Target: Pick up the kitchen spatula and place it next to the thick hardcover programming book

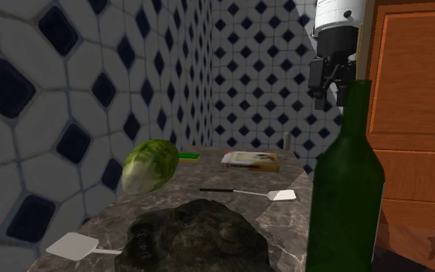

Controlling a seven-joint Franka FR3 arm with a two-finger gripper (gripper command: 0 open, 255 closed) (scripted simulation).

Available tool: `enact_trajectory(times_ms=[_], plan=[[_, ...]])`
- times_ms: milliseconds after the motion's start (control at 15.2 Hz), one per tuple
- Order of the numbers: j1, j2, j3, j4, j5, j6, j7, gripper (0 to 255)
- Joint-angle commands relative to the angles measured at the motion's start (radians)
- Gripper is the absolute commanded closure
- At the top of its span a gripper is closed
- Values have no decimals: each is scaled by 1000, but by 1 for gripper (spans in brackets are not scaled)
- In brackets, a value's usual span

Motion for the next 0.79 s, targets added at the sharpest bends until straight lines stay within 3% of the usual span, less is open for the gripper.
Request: enact_trajectory(times_ms=[0, 726], plan=[[0, 0, 0, 0, 0, 0, 0, 0], [90, 318, 122, 69, 55, 238, -7, 0]])
